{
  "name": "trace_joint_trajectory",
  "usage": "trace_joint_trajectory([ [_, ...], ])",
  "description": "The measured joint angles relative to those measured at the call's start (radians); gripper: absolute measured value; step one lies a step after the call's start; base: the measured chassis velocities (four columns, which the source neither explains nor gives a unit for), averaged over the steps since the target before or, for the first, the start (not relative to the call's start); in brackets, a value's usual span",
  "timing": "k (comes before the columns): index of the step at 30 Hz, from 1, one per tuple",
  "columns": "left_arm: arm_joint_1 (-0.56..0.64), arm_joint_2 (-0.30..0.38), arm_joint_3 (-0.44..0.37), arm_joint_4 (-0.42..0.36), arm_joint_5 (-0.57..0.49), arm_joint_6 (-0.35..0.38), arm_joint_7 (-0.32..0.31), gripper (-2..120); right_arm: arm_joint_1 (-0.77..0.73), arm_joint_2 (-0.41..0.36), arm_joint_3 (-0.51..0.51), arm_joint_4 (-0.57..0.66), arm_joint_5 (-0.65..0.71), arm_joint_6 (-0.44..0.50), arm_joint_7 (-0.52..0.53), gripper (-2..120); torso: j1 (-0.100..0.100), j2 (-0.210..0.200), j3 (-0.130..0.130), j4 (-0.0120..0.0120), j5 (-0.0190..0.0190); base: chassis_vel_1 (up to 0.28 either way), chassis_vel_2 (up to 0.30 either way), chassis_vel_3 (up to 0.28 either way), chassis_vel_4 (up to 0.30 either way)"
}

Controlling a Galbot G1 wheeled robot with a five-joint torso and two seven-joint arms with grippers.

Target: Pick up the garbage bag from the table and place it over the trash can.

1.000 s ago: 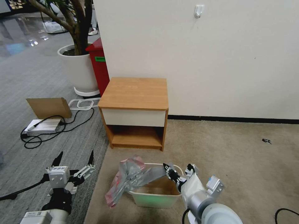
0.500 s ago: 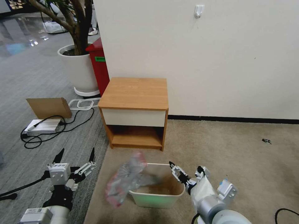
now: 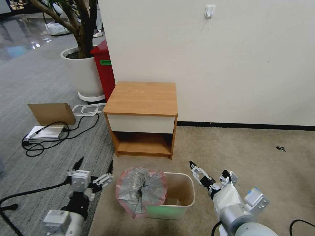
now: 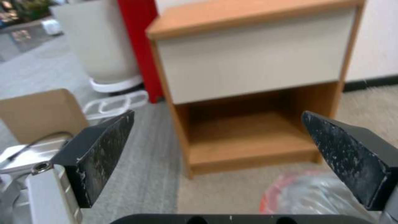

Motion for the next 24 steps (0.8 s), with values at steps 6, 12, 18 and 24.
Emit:
trace_joint_trajectory([
  [6,-0.075,0.028,0.111,0.066,0.007,0.058,-0.024,99,-0.025,-0.011,0.019,0.012,-0.037,0.0,-0.004,100,0.0,0.0,0.0,0.0,0.0,0.0,0.0,0.0,0.0],
  [12,-0.127,0.016,0.173,0.129,0.002,0.116,-0.051,85,-0.041,-0.017,0.044,0.022,-0.038,-0.001,-0.004,100,0.0,0.0,0.0,0.0,0.0002,0.0,0.0,0.0,0.0],
  [18,-0.169,0.004,0.229,0.193,0.001,0.126,-0.061,70,-0.053,-0.018,0.057,0.024,-0.04,-0.001,-0.005,100,0.0,0.0,0.0,0.0,0.0002,0.0,0.0,0.0,0.0],
  [24,-0.198,-0.005,0.261,0.237,0.003,0.14,-0.066,69,-0.059,-0.017,0.063,0.025,-0.042,-0.001,-0.005,100,0.0,0.0,0.0,0.0,0.0002,0.0,0.0,0.0,0.0],
])
